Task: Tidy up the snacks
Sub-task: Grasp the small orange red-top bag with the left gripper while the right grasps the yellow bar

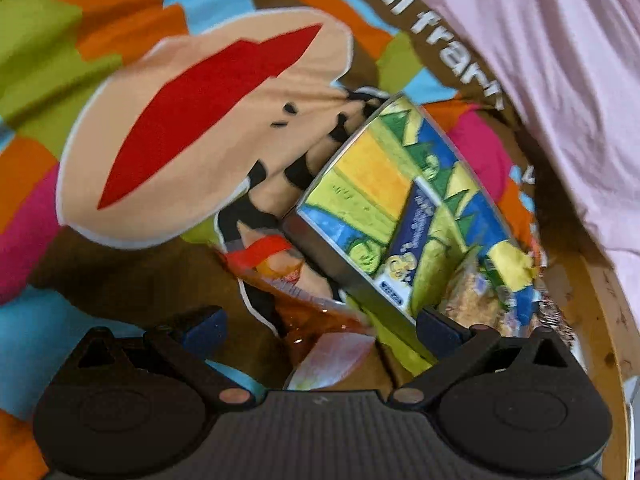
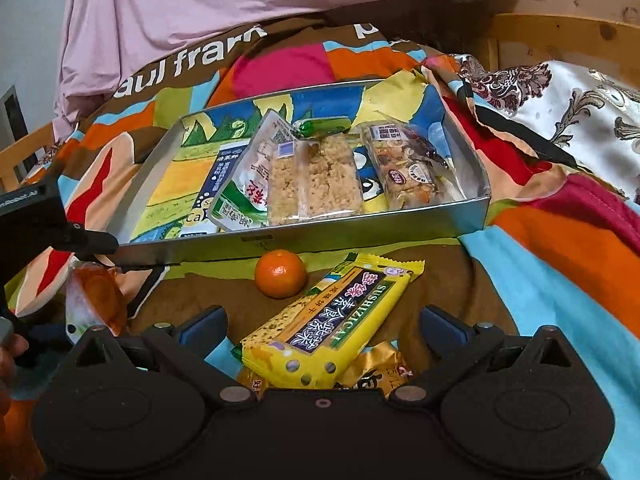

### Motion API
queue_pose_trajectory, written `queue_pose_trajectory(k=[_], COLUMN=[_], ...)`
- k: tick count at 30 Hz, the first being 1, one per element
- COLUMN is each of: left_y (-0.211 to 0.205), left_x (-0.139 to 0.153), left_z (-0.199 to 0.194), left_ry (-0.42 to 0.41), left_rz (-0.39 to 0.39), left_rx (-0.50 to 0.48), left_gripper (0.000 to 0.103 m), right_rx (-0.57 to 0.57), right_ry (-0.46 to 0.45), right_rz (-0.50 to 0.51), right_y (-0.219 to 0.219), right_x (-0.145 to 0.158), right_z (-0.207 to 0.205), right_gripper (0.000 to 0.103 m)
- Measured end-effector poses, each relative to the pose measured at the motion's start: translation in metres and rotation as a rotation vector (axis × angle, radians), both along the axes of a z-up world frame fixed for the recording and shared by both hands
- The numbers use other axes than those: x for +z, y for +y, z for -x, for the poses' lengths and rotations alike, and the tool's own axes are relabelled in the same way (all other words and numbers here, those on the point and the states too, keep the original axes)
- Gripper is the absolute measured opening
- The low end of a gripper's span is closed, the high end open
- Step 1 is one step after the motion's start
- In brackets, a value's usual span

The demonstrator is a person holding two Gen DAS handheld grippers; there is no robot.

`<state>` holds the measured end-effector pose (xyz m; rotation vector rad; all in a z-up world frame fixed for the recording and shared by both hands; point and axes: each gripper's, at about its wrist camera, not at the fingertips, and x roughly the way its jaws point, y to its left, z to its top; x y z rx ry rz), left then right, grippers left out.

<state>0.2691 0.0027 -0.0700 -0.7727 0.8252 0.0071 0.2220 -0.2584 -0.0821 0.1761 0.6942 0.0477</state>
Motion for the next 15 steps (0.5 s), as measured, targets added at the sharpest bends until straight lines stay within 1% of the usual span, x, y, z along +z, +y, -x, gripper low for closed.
queue_pose_trajectory(k=[3, 6, 7, 8, 9, 11, 13, 15], left_y=[-0.004, -0.008, -0.01, -0.012, -0.014, -0.017, -0.019, -0.021], left_x=[-0.007, -0.007, -0.007, -0.005, -0.004, -0.001, 0.001, 0.004], left_z=[-0.007, -0.009, -0.009, -0.008, -0.008, -0.005, -0.001, 0.004], left_ry=[0.042, 0.045, 0.049, 0.056, 0.066, 0.075, 0.061, 0.05], left_rz=[-0.016, -0.04, -0.056, -0.078, -0.103, -0.137, -0.149, -0.164], left_rx=[0.019, 0.026, 0.028, 0.037, 0.044, 0.053, 0.051, 0.051], left_gripper=[0.102, 0.102, 0.1, 0.095, 0.092, 0.084, 0.079, 0.078], right_rx=[0.011, 0.02, 0.021, 0.021, 0.02, 0.019, 0.019, 0.023], right_ry=[0.0, -0.002, -0.002, -0.002, -0.002, -0.002, -0.007, -0.011], right_rz=[0.023, 0.042, 0.048, 0.053, 0.061, 0.072, 0.088, 0.113], right_y=[0.003, 0.006, 0.007, 0.007, 0.008, 0.009, 0.011, 0.014], right_x=[-0.002, -0.002, -0.001, -0.001, -0.001, 0.0, 0.0, 0.0], right_z=[-0.001, 0.0, 0.0, 0.001, 0.001, 0.002, 0.003, 0.004], right_gripper=[0.103, 0.1, 0.098, 0.097, 0.095, 0.093, 0.093, 0.093])
